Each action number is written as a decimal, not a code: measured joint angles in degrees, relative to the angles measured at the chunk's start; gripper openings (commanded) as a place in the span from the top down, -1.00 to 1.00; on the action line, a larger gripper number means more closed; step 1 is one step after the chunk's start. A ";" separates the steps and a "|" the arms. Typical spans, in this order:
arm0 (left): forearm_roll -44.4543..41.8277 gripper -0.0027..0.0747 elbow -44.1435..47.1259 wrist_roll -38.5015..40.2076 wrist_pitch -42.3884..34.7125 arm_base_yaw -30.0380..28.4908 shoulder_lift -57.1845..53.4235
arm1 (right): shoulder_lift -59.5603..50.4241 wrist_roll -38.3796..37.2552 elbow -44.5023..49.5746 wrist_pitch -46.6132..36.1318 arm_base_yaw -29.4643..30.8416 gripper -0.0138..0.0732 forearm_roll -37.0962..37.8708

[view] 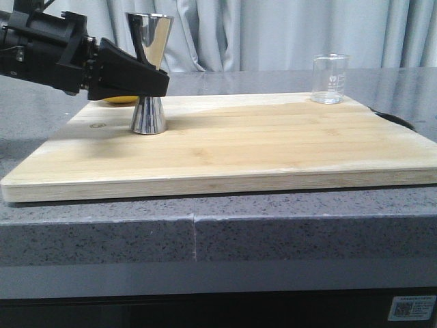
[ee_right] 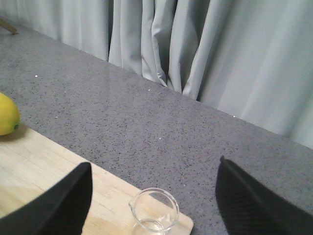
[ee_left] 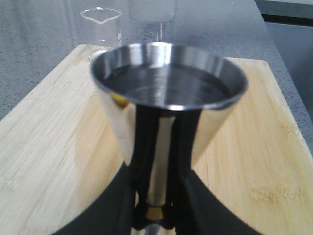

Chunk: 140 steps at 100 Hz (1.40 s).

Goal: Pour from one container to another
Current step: 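Lower the jigger onto the board beside the lemon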

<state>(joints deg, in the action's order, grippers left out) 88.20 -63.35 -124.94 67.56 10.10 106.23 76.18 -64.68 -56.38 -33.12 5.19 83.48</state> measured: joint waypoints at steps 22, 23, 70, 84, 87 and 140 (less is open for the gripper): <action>0.00 0.97 0.00 0.00 0.00 0.00 0.00 | 0.00 0.00 0.04 0.00 0.00 -0.43 0.00; 0.00 0.97 0.00 0.00 0.00 0.00 0.00 | 0.00 0.00 0.04 0.00 0.00 -0.43 0.00; -0.13 0.73 0.00 0.00 0.00 0.00 0.00 | 0.00 0.00 0.04 0.00 0.00 -0.43 0.00; -0.13 0.73 0.00 0.00 0.00 0.00 0.00 | 0.00 0.00 0.04 0.00 0.00 -0.43 0.00; -0.13 0.73 0.00 0.00 0.00 0.00 0.00 | 0.00 0.00 0.04 0.00 0.00 -0.43 0.00; -0.26 0.57 0.00 -0.02 0.00 0.00 0.00 | 0.00 0.00 0.04 0.00 0.00 -0.43 0.00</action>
<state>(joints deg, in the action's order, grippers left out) 87.94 -63.35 -124.96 67.56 10.10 106.23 76.18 -64.68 -56.35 -33.12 5.19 83.48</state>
